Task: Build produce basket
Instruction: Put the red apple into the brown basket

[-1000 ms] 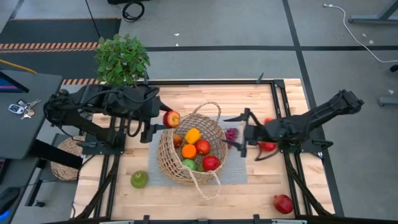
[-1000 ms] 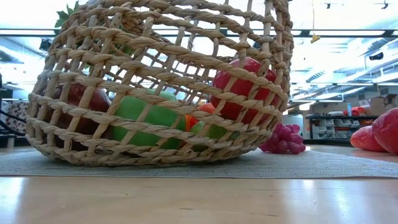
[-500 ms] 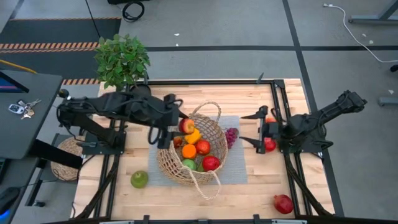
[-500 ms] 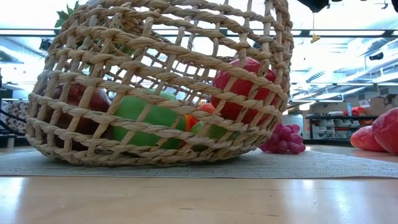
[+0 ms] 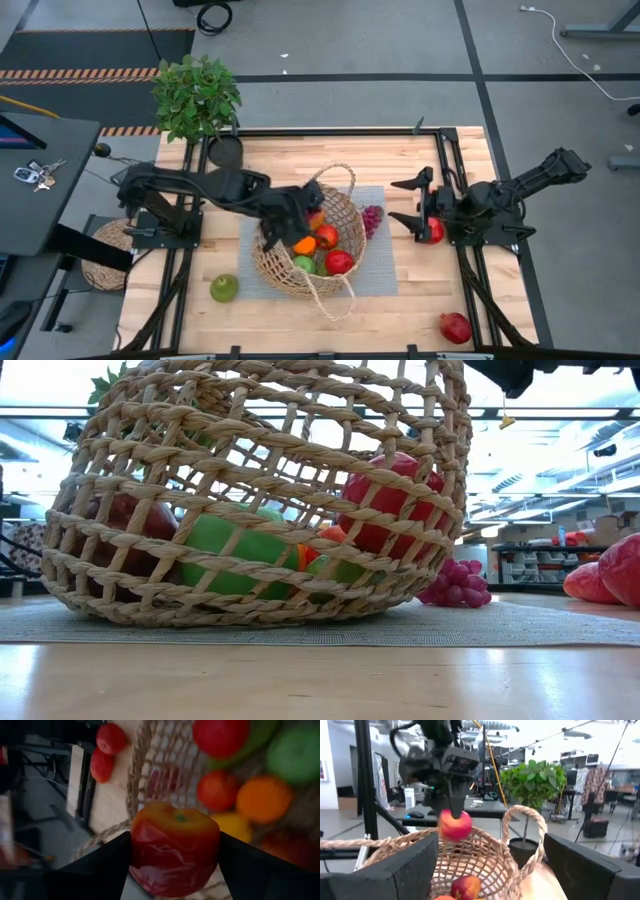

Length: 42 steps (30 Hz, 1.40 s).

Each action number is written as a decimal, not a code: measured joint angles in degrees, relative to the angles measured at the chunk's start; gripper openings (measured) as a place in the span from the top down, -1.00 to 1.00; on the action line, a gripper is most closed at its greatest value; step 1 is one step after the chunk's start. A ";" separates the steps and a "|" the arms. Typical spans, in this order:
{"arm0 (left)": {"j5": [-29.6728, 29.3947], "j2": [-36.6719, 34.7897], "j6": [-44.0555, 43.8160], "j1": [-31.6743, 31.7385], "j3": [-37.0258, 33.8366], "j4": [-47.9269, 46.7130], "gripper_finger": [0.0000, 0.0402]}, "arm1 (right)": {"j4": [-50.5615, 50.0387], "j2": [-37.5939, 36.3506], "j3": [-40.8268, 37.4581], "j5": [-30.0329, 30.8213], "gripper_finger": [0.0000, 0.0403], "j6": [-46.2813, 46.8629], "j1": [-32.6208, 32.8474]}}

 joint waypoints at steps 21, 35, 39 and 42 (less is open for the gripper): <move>-6.87 3.11 6.04 -0.75 0.00 2.78 -0.36 | 0.03 5.16 0.00 4.06 -0.81 10.68 0.04; 33.77 6.66 -43.90 12.18 0.00 5.19 -0.35 | 1.73 4.44 0.02 2.12 -0.81 10.68 0.09; 28.91 8.85 -40.68 10.22 0.02 3.27 -0.36 | 1.73 4.44 0.02 0.05 -0.81 10.66 0.09; 22.55 10.45 -34.90 7.71 0.02 1.05 -0.36 | 1.69 4.44 0.02 -0.20 -0.81 10.66 0.09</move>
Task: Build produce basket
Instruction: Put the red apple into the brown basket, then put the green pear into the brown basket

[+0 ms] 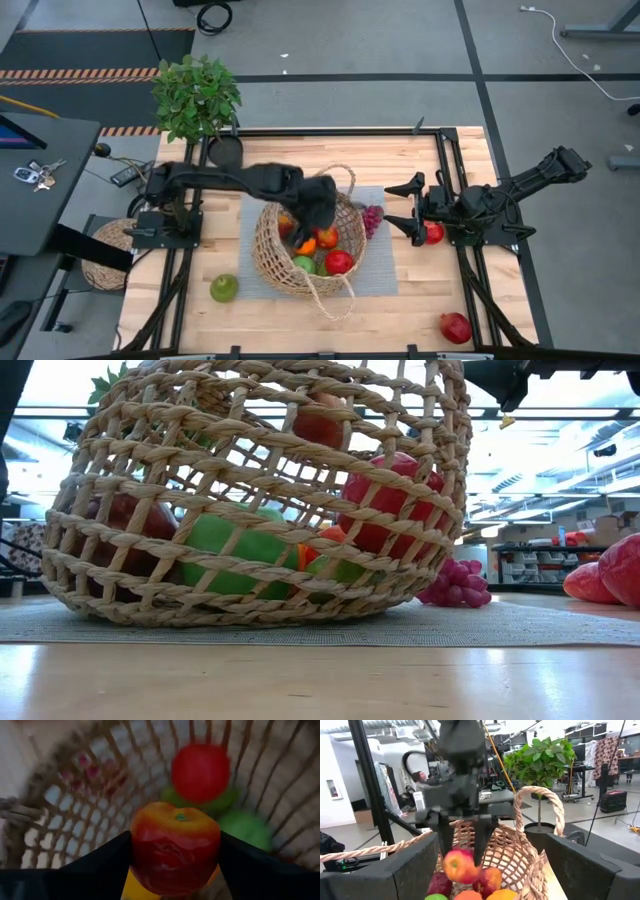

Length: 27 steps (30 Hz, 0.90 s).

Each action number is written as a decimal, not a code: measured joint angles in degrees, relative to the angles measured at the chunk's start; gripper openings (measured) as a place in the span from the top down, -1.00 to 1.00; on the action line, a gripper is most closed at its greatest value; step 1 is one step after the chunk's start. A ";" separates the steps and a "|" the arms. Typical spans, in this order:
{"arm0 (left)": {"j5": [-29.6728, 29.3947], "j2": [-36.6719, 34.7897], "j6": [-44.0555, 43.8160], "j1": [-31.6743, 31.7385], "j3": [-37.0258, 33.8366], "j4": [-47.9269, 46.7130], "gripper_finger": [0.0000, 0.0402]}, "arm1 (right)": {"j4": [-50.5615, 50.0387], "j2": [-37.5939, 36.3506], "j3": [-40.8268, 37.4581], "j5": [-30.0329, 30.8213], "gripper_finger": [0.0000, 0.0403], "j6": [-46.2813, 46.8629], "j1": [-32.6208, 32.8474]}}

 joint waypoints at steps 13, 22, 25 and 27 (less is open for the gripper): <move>-12.62 4.42 7.35 -5.42 0.09 -5.06 -0.38 | -0.09 0.00 0.00 -0.02 -0.81 0.00 0.00; -13.06 4.38 2.73 -4.13 0.52 -4.75 -0.76 | -0.39 0.13 0.00 0.00 -0.81 -0.30 0.00; -14.44 4.02 2.80 -4.22 0.51 -3.35 -0.86 | -0.38 0.13 0.00 0.00 -0.81 -0.37 0.00; -14.96 3.03 2.81 -4.24 0.49 -2.02 -0.89 | -0.42 0.14 0.00 0.02 -0.81 -1.40 -0.01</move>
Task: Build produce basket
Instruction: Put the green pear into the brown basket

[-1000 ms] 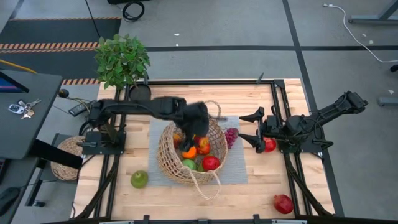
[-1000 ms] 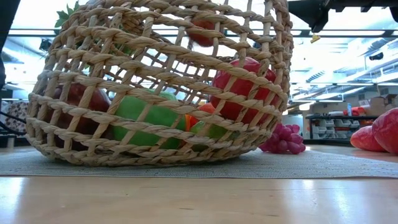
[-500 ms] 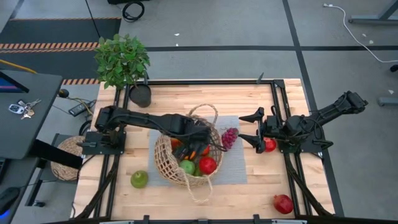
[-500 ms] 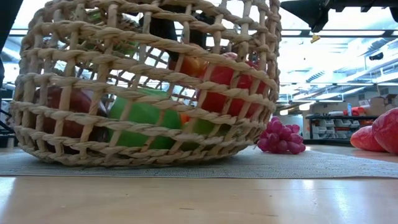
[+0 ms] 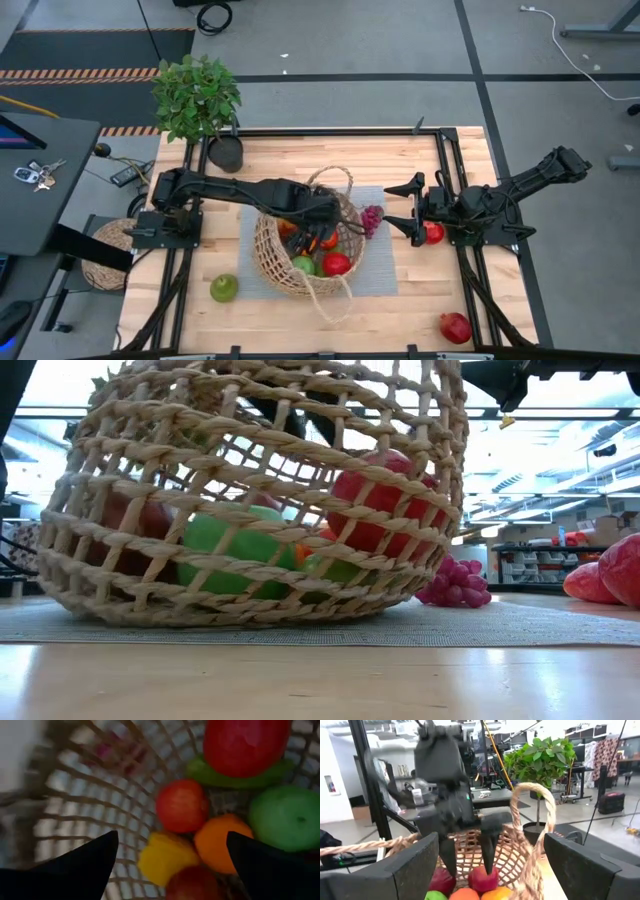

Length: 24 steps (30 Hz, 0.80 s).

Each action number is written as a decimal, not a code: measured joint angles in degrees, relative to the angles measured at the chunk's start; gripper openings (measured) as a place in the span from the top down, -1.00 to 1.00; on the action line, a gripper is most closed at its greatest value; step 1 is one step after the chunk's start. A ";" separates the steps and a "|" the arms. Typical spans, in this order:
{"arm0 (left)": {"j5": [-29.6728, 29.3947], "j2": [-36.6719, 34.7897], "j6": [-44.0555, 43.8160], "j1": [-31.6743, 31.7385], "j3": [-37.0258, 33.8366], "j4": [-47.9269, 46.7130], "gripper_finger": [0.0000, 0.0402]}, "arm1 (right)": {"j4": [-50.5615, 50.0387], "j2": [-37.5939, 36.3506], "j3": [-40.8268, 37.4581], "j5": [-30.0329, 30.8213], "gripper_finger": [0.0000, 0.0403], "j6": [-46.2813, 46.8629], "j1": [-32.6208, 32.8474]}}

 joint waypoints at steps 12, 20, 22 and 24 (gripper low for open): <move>-9.72 -12.27 -6.14 -2.95 0.01 8.80 -0.88 | 9.78 -0.03 0.07 -0.39 -0.81 -15.95 0.01; -12.48 -20.21 -29.27 -5.46 0.07 -6.83 -0.88 | 11.36 -0.03 0.07 -0.46 -0.81 -20.63 -0.01; -12.51 -20.67 -37.87 -6.22 0.07 -13.18 -0.88 | 11.27 -0.03 0.07 -0.48 -0.81 -20.32 -0.01; -12.49 -21.12 -45.75 -7.76 0.05 -19.51 -0.88 | 10.30 -0.03 0.04 -0.80 -0.81 -19.18 -0.01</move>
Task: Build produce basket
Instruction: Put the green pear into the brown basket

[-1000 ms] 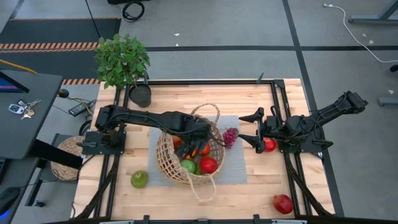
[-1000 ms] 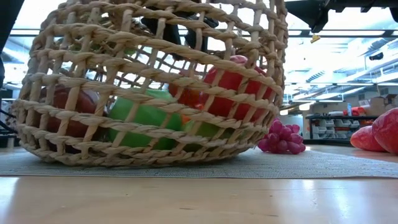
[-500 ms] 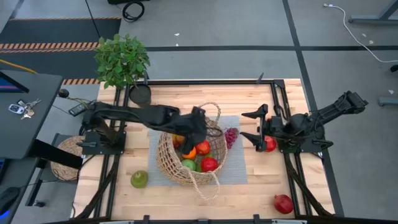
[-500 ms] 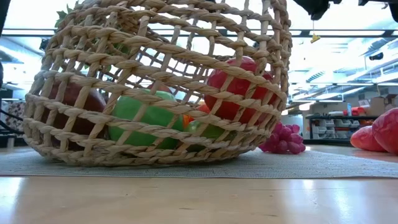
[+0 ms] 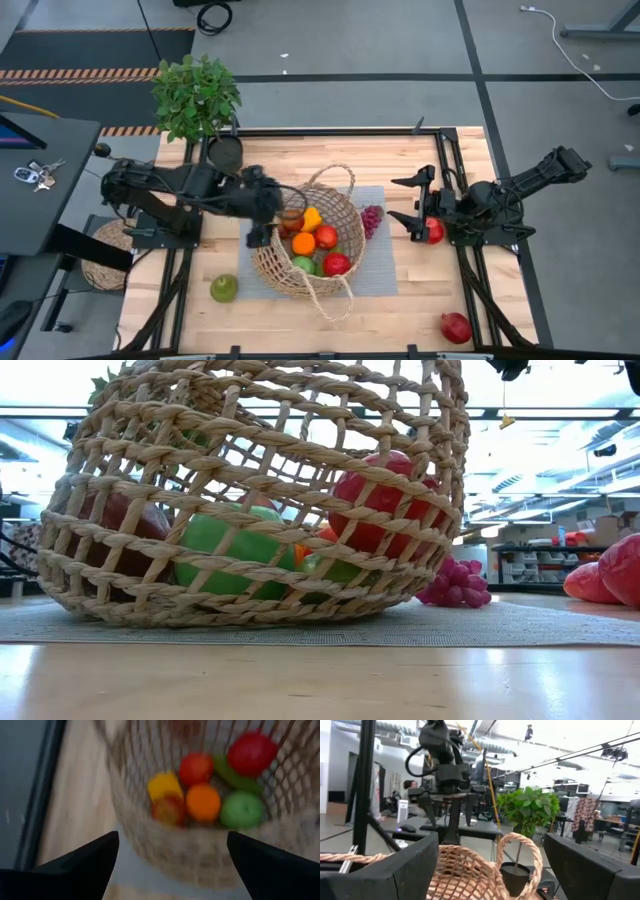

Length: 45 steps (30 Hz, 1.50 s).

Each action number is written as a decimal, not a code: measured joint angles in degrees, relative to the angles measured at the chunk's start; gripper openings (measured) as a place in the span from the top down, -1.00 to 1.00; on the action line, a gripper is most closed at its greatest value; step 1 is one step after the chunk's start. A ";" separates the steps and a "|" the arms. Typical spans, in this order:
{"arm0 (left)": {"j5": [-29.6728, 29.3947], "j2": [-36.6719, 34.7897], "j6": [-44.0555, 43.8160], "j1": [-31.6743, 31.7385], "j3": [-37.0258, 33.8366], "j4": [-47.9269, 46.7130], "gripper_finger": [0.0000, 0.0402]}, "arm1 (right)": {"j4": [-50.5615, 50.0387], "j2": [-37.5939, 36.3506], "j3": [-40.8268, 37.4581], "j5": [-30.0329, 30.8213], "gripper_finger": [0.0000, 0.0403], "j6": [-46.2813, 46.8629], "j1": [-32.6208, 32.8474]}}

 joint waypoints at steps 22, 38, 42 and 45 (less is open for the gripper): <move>5.59 -0.07 -56.26 -23.13 -16.57 -8.67 -0.88 | -0.42 -0.11 0.00 -10.40 -0.81 7.31 0.07; 6.20 0.19 -74.80 -36.75 -30.55 1.97 -0.88 | 0.29 -0.11 -0.02 -15.95 -0.81 10.81 0.07; 4.97 0.19 -76.08 -38.58 -34.61 4.45 -0.88 | 0.11 -0.11 -0.02 -15.96 -0.81 12.04 0.07; 3.36 0.19 -77.12 -39.57 -37.45 6.00 -0.88 | -0.42 -0.11 -0.04 -15.96 -0.81 12.23 0.07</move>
